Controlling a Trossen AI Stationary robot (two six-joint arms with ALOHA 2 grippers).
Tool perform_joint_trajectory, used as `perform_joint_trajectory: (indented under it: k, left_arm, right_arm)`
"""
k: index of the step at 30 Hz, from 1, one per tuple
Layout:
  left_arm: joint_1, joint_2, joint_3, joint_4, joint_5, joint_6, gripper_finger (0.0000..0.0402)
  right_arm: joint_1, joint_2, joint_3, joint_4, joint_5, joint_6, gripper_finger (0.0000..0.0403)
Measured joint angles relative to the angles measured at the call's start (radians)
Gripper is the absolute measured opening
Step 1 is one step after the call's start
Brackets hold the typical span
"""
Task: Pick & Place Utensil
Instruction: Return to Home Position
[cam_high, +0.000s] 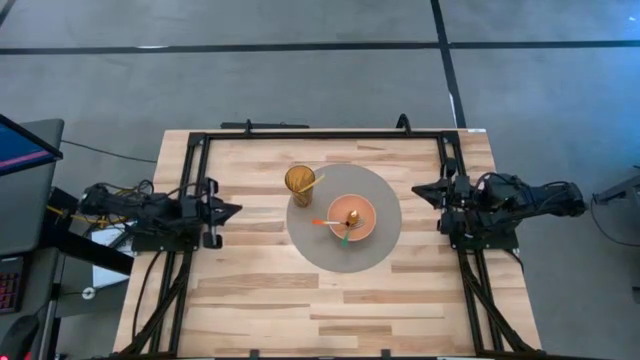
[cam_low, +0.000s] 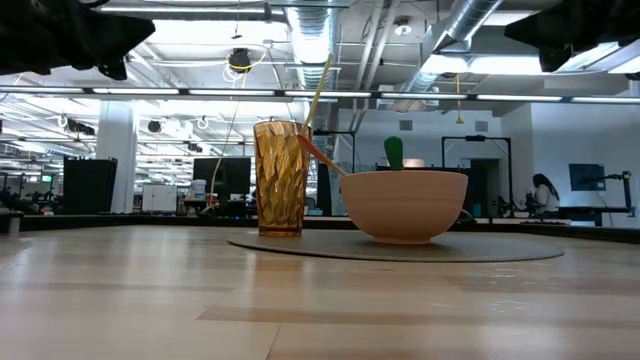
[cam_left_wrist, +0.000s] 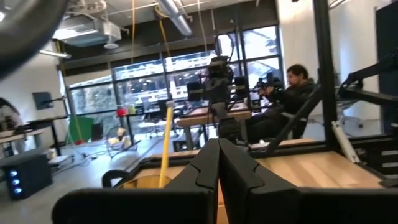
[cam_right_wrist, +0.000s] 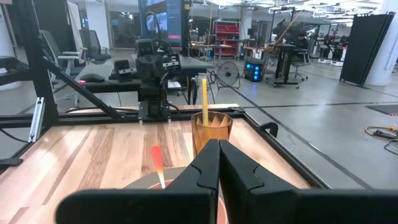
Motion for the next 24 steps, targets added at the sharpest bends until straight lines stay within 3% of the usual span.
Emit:
perform_joint_trajectory:
  k: [24]
  left_arm:
    - [0.039,0.018,0.000,0.008,-0.041,-0.002,0.0017]
  right_arm:
    - [0.000,0.000,0.000,0.000,0.000,0.000,0.0000]
